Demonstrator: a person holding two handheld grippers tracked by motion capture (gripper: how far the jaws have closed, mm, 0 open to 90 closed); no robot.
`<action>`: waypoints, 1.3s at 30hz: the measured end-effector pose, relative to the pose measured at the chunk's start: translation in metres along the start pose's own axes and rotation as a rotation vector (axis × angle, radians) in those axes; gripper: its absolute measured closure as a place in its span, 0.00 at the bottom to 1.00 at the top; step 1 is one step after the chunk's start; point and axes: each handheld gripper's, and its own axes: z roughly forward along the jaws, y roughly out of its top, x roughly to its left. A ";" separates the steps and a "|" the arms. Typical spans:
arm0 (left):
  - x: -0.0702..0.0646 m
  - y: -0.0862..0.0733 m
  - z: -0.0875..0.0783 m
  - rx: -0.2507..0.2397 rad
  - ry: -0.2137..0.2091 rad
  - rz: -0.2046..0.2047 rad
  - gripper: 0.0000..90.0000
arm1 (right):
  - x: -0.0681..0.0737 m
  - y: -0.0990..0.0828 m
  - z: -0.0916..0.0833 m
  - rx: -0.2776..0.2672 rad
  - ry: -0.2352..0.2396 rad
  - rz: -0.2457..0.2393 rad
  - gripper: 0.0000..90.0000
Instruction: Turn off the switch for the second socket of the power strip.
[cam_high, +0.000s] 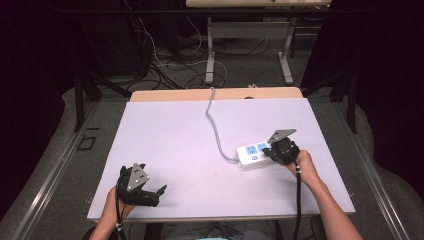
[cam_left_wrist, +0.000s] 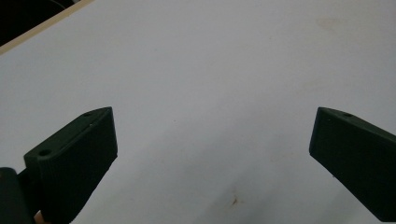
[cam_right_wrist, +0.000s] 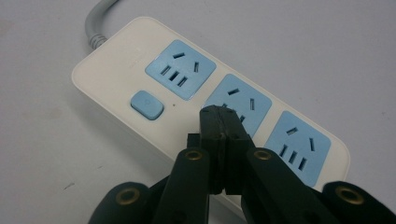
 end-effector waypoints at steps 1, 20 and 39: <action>0.000 0.000 0.000 0.002 0.000 0.002 0.01 | 0.000 0.000 0.000 -0.002 0.004 -0.004 1.00; 0.001 0.000 0.000 0.002 0.002 0.005 0.01 | 0.002 -0.001 -0.001 0.006 -0.015 -0.020 1.00; 0.000 0.001 0.001 0.000 -0.002 0.000 0.01 | 0.001 -0.003 -0.001 -0.016 -0.008 -0.014 1.00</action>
